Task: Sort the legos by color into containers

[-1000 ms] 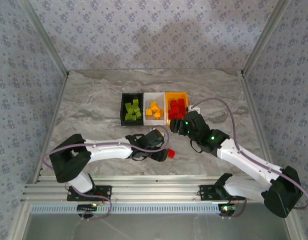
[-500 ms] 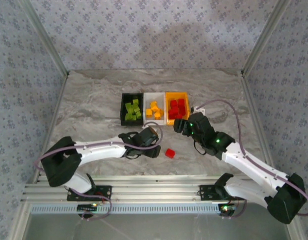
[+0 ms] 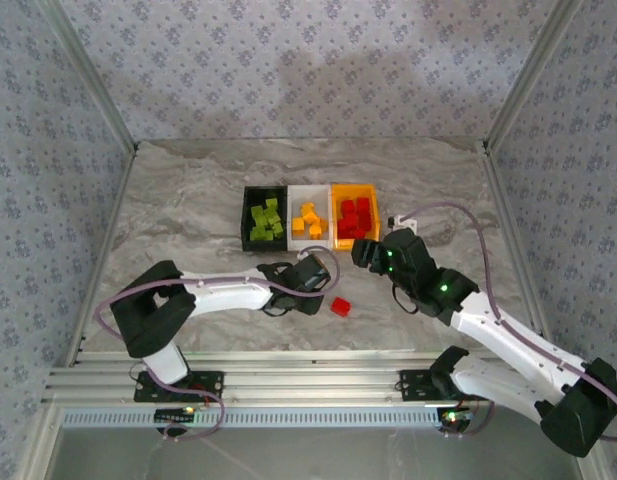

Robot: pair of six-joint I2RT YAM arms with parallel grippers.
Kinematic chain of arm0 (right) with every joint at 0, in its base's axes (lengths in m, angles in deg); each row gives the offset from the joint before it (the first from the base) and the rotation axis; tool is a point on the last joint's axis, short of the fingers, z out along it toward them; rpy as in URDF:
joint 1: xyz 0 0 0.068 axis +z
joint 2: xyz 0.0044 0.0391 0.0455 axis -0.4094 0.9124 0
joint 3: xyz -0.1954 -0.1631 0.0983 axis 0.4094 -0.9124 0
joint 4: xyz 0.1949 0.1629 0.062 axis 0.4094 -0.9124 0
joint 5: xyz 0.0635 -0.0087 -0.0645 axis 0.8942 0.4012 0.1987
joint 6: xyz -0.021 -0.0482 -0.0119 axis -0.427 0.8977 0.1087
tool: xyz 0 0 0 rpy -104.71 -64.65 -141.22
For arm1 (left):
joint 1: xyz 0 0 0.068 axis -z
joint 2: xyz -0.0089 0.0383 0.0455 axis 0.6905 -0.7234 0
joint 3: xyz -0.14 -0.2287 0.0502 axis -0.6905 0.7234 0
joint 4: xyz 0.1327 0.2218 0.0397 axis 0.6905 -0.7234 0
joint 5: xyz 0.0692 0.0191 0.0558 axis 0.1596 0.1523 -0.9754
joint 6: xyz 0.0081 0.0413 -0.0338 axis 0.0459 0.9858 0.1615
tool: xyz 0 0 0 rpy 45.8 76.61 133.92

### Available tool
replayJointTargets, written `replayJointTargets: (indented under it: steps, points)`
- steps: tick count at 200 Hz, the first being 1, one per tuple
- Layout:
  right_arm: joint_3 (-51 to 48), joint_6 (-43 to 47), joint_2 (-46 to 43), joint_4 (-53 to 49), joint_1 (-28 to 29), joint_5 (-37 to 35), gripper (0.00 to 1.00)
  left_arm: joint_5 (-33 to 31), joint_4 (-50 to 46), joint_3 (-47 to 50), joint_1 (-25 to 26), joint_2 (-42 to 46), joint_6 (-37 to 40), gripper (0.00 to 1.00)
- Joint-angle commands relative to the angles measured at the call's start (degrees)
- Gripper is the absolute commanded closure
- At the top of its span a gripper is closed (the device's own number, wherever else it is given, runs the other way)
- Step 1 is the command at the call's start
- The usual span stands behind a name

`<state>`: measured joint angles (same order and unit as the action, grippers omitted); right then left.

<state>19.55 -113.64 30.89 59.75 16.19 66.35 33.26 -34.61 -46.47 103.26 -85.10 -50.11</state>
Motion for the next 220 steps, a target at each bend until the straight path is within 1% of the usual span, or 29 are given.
replayJointTargets:
  steps: [1, 20, 34, 58, 74, 87, 111, 138, 174, 203, 209, 220]
  points:
    - [-0.80, -1.35, -2.06, -2.28, -0.36, -2.31, 0.16, 0.02, -0.23, -1.26, 0.00, 0.29, 0.82, 0.58]
    - [-0.81, -1.72, -2.94, -2.64, -0.37, -2.93, 0.16, 0.30, -0.50, -0.79, 0.08, 1.96, 0.54, 0.67]
    - [-1.00, -1.81, -3.39, -2.75, -0.46, -2.98, 0.16, 0.51, -0.90, -0.75, 0.01, 3.96, -0.04, 0.70]
    - [-1.78, -2.19, -3.59, -2.99, -0.41, -2.95, 0.16, -0.50, -2.04, -3.15, -1.79, 8.24, 0.43, 0.71]
    - [-2.86, -2.80, -3.78, -3.41, -0.38, -3.02, 0.16, -0.82, -3.14, -7.19, -4.93, 9.38, 1.26, 0.71]
    - [-3.75, -3.32, -3.88, -3.70, -0.41, -2.94, 0.16, -1.00, -3.47, -11.00, -7.72, 8.61, 2.27, 0.71]
    - [-5.01, -4.22, -4.26, -4.32, -0.29, -2.42, 0.16, -0.86, -4.67, -20.10, -12.78, 2.86, 4.25, 0.70]
    - [-6.73, -5.43, -4.85, -5.04, 0.06, -2.06, 0.16, -0.41, -7.20, -31.20, -16.17, -6.40, 5.88, 0.70]
    - [-8.25, -6.26, -5.12, -5.57, 1.07, -0.96, 0.16, 0.60, -10.03, -42.33, -16.99, -16.73, 6.61, 0.70]
    - [-8.91, -6.35, -5.05, -5.90, 2.27, -0.46, 0.16, 0.01, -12.33, -49.19, -17.64, -22.47, 6.40, 0.66]
    - [-9.08, -6.35, -5.04, -5.85, 2.52, -0.24, 0.16, 0.11, -12.88, -50.32, -17.86, -23.35, 6.20, 0.64]
    - [-9.36, -6.01, -4.92, -5.69, 2.86, 0.55, 0.16, 0.29, -13.49, -52.43, -18.17, -24.67, 6.09, 0.57]
